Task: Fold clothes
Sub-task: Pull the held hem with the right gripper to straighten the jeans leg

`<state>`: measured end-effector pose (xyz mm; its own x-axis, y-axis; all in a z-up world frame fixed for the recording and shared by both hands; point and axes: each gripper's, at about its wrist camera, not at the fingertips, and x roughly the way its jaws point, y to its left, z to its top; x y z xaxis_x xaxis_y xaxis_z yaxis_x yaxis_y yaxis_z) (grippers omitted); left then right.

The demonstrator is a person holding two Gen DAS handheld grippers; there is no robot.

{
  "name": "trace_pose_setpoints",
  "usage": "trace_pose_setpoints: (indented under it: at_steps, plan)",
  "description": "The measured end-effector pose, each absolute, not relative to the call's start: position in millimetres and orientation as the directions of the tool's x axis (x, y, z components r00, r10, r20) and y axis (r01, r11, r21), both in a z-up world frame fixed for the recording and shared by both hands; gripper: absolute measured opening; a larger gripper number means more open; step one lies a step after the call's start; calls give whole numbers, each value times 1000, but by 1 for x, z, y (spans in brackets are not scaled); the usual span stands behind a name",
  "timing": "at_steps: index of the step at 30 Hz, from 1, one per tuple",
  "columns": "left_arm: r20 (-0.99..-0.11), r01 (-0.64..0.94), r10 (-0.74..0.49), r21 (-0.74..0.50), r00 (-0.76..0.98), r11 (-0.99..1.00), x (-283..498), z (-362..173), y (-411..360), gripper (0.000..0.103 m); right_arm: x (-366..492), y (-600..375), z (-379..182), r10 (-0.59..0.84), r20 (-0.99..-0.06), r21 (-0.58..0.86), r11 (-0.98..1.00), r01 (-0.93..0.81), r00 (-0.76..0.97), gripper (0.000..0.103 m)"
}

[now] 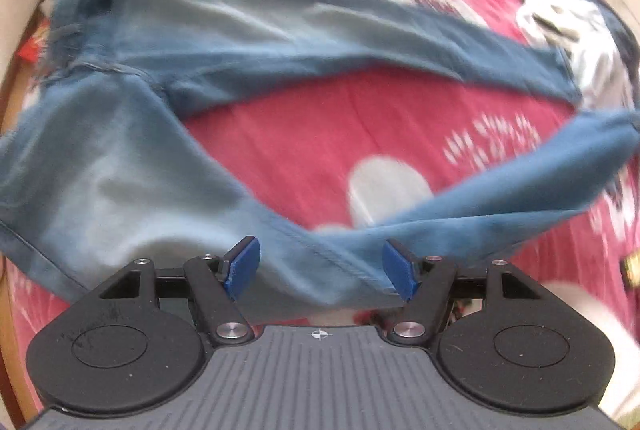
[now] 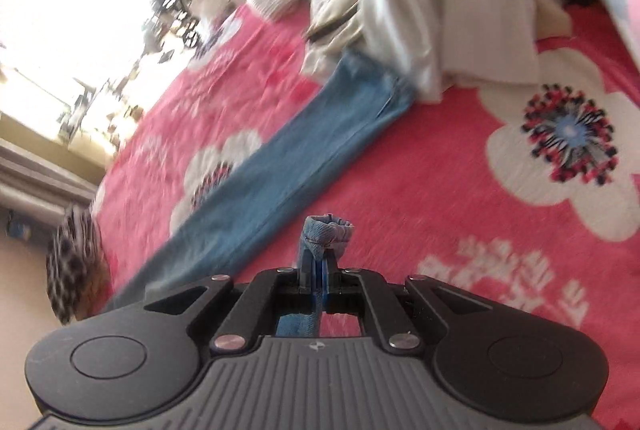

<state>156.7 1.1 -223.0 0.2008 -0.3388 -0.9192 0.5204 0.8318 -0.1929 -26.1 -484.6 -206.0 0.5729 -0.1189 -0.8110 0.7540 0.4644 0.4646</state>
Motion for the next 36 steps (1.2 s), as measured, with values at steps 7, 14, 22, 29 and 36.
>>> trace_pose_setpoints:
  at_steps: [7, 14, 22, 29, 36]
  plan:
    - [-912, 323, -344, -263, 224, 909, 189, -233, 27, 68, -13, -539, -261, -171, -901, 282, 463, 840, 397, 16]
    - [-904, 328, -341, -250, 257, 911, 180, -230, 48, 68, -27, -513, -254, -340, -866, 126, 562, 818, 367, 23]
    - [-905, 289, -349, -275, 245, 917, 169, -241, 60, 68, 49, -291, -253, 261, -821, 246, 964, -98, 508, 36]
    - [-900, 428, -296, -141, 321, 893, 151, -229, 72, 68, 86, -177, -304, 353, -867, 181, 880, -438, 351, 36]
    - [-885, 447, -333, -166, 325, 879, 156, -237, 78, 68, 93, -164, -294, 312, -885, 110, 861, -496, 345, 8]
